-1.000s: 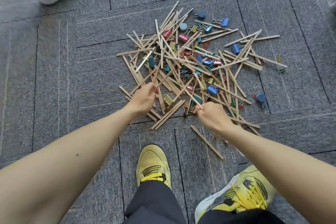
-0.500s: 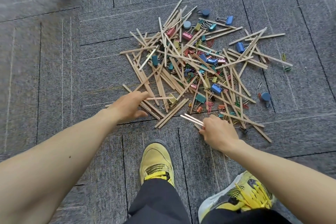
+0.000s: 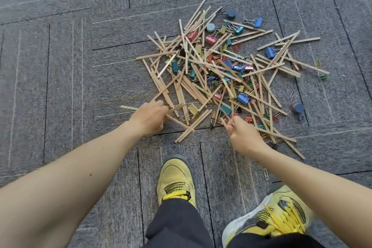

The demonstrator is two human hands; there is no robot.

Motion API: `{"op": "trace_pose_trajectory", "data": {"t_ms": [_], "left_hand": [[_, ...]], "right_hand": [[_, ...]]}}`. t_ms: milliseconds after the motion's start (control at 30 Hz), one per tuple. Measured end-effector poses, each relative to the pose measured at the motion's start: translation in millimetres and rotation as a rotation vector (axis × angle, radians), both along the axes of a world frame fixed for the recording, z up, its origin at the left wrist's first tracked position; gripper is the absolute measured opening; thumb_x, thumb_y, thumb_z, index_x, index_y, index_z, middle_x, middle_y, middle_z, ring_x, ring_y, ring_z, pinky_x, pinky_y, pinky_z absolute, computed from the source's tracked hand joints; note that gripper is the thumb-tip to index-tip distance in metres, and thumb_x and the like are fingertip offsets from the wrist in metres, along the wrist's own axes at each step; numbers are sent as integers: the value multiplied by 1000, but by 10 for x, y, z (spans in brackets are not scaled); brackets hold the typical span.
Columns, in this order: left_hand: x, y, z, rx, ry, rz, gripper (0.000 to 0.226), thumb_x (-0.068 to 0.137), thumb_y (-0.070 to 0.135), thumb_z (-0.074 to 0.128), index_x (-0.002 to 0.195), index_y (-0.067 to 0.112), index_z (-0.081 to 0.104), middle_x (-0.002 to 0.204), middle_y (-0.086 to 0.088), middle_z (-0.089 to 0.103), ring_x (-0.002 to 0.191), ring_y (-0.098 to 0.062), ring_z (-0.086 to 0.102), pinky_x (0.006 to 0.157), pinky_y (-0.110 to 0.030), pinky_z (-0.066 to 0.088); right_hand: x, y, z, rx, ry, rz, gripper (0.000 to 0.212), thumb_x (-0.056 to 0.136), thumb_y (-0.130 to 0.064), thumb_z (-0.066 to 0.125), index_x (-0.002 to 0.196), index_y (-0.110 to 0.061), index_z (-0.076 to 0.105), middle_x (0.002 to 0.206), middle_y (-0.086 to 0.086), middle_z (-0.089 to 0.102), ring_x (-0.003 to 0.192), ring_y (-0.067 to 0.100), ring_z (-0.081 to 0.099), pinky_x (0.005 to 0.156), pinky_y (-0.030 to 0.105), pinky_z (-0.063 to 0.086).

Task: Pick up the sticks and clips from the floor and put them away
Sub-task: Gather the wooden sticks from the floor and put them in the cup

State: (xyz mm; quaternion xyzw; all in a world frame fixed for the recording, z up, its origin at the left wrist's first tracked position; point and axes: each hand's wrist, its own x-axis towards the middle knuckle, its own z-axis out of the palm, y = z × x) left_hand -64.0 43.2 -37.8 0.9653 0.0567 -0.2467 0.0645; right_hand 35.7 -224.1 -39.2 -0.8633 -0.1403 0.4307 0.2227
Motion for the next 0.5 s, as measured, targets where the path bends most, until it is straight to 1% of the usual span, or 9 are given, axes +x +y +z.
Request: {"op": "trace_pose_trajectory", "data": {"t_ms": [67, 133, 167, 233, 300, 367, 400, 433, 500], "left_hand": [[24, -40, 16, -39, -62, 39, 11, 100, 19, 44, 94, 16, 52, 88, 1, 47, 75, -14, 45, 70, -30, 40], [62, -101, 51, -104, -63, 109, 14, 102, 20, 38, 91, 16, 47, 86, 1, 48, 73, -14, 44, 72, -33, 42], [89, -144, 71, -176, -36, 193, 16, 103, 19, 36, 90, 16, 44, 83, 0, 49, 69, -14, 43, 68, -32, 42], [144, -250, 101, -416, 35, 438, 17, 105, 19, 34, 92, 14, 42, 81, -5, 53, 64, -15, 44, 58, -29, 39], [174, -380, 87, -597, 51, 619, 13, 106, 19, 35, 98, 14, 44, 87, -8, 57, 68, -17, 48, 58, -30, 45], [192, -502, 67, -659, 43, 655, 15, 105, 22, 38, 101, 12, 49, 94, -9, 60, 74, -19, 51, 64, -34, 48], [201, -549, 58, -664, 30, 651, 18, 104, 25, 42, 99, 10, 51, 93, -9, 61, 76, -19, 51, 67, -36, 49], [207, -584, 51, -656, 8, 637, 20, 102, 29, 47, 95, 11, 53, 90, -6, 61, 75, -18, 51, 68, -35, 47], [218, -635, 45, -598, -30, 585, 20, 95, 33, 60, 86, 15, 57, 83, 6, 57, 76, -14, 52, 70, -30, 44]], "right_hand": [[21, 54, 31, 100, 142, -169, 15, 105, -17, 38, 99, -10, 49, 90, 6, 56, 69, 17, 49, 61, 30, 46], [32, 101, 71, 199, 312, -351, 14, 105, -17, 39, 102, -8, 50, 91, 9, 51, 64, 16, 48, 60, 26, 45], [40, 125, 99, 239, 381, -429, 13, 104, -18, 40, 104, -9, 50, 90, 9, 50, 59, 14, 46, 54, 24, 44], [48, 168, 158, 305, 469, -549, 17, 105, -20, 39, 109, -9, 51, 82, 5, 47, 50, 8, 37, 43, 20, 35], [65, 184, 194, 352, 507, -618, 25, 105, -26, 40, 112, -6, 54, 73, 1, 45, 46, 7, 31, 38, 18, 28], [92, 178, 223, 375, 527, -643, 32, 103, -34, 44, 106, -5, 58, 62, -3, 41, 45, 8, 28, 37, 19, 25], [104, 173, 235, 387, 535, -667, 33, 102, -35, 47, 99, -5, 59, 58, -5, 40, 45, 9, 27, 37, 19, 24], [117, 170, 245, 405, 538, -707, 31, 101, -35, 50, 93, -6, 57, 57, -5, 40, 45, 9, 26, 36, 19, 23], [151, 166, 254, 470, 536, -825, 28, 100, -32, 52, 84, -9, 53, 58, -5, 41, 44, 9, 27, 34, 18, 23]]}}
